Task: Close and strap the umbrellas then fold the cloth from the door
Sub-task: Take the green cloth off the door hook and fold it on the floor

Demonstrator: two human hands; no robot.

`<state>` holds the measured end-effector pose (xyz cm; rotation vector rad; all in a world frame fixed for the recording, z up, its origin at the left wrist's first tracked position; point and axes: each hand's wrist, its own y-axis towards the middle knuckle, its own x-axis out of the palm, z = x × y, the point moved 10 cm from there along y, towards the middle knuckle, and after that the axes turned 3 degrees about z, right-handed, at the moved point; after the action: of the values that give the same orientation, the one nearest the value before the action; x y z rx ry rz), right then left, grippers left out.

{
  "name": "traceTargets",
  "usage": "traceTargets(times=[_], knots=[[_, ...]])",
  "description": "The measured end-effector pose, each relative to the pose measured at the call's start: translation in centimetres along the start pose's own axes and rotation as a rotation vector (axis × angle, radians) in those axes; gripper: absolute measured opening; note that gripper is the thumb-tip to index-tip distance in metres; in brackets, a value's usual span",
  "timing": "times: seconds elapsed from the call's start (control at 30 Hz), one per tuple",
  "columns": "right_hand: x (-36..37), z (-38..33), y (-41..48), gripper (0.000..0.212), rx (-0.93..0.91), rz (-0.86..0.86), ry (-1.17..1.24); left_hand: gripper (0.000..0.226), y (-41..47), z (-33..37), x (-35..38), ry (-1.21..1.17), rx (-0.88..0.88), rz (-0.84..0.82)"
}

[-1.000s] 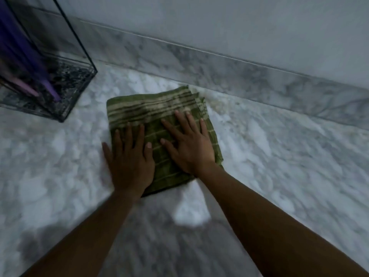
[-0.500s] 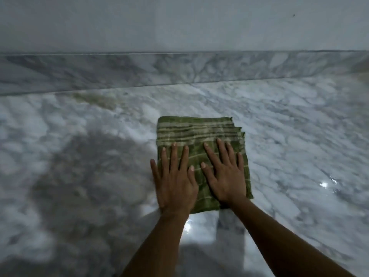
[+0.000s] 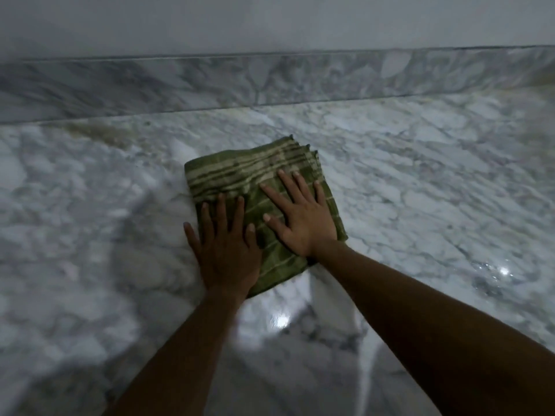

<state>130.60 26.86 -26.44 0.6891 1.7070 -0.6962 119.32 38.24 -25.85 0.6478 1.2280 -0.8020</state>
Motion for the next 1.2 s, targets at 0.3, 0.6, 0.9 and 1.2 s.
traceTargets(times=[0.3, 0.6, 0.9, 1.2], knots=[[-3.3, 14.0, 2.8, 0.064, -0.075, 0.053, 0.006, 0.055, 2.7, 13.7, 3.5, 0.026, -0.095, 0.043], [-7.1, 35.3, -7.1, 0.063, 0.139, 0.118, 0.003, 0.056, -2.0, 35.2, 8.3, -0.038, 0.127, 0.012], [-8.0, 44.3, -18.8, 0.062, 0.361, 0.159, 0.010, 0.057, -9.0, 45.0, 10.7, -0.089, 0.338, -0.033], [-6.0, 40.2, -28.1, 0.064, 0.510, 0.176, 0.036, 0.055, -16.1, 42.5, 9.7, -0.048, 0.504, -0.055]])
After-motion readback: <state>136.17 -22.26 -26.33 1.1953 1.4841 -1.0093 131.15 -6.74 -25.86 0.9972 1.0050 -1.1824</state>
